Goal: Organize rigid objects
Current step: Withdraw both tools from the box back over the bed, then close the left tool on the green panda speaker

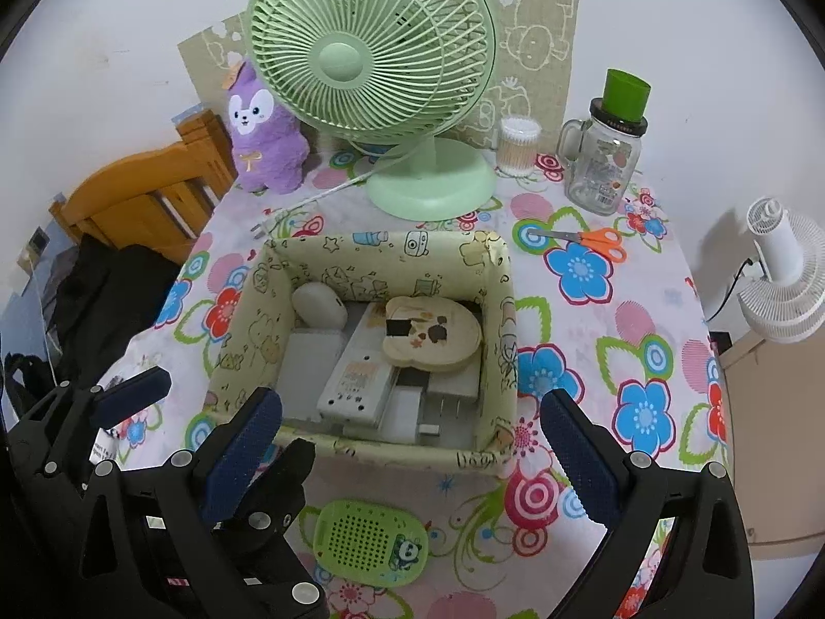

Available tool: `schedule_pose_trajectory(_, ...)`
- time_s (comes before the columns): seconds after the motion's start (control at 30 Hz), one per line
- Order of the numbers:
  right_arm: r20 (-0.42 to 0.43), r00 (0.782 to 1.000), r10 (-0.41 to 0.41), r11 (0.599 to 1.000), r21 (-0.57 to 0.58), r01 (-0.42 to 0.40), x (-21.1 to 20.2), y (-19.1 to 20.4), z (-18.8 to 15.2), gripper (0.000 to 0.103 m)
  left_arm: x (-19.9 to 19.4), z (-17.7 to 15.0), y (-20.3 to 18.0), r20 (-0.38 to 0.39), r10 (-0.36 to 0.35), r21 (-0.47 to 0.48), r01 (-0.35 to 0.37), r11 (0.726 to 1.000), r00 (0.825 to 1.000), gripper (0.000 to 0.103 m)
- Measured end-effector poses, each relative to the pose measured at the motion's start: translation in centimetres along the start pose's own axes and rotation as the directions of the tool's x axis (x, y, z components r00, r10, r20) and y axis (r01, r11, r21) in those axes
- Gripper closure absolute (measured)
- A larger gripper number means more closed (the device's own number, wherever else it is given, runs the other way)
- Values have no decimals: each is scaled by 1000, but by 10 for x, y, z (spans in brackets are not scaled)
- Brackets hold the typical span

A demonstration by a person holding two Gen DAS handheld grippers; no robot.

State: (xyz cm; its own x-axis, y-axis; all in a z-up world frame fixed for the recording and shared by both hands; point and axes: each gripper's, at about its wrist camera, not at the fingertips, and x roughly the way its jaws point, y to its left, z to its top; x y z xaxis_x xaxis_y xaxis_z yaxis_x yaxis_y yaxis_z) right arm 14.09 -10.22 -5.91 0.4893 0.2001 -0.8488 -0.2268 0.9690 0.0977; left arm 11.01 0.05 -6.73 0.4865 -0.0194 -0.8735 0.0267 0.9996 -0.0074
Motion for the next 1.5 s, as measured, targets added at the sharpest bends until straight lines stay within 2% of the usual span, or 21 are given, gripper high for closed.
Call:
schedule_pose_trajectory(0.27, 9, 1000, -12, 1000, -26, 12, -11, -2, -15, 1, -5, -15, -8, -13, -4, -11, 4, 1000, 1000, 3)
schedule_pose_trajectory(0.43, 10, 1000, -19, 999, -30, 19, -15, -7, -26, 1, -6, -24, -17, -17, -2, 14, 3, 1000, 1000, 1)
schedule_pose_trajectory(0.73, 43, 998, -47, 999, -4, 48, -25, -18, -47, 1, -5, -39, -26, -29, -24, 7, 24, 1000, 999, 1)
schedule_pose_trajectory(1.03, -10, 998, -60, 998, 27, 61, -13, -29, -70, 2, 7, -58, -34, -49, -14, 16, 15, 1000, 999, 1)
schedule_pose_trajectory(1.5, -82, 992, -95, 994, 42, 98, 13, -40, -98, 2, 36, -83, -36, -106, -20, -23, 17, 1000, 994, 1)
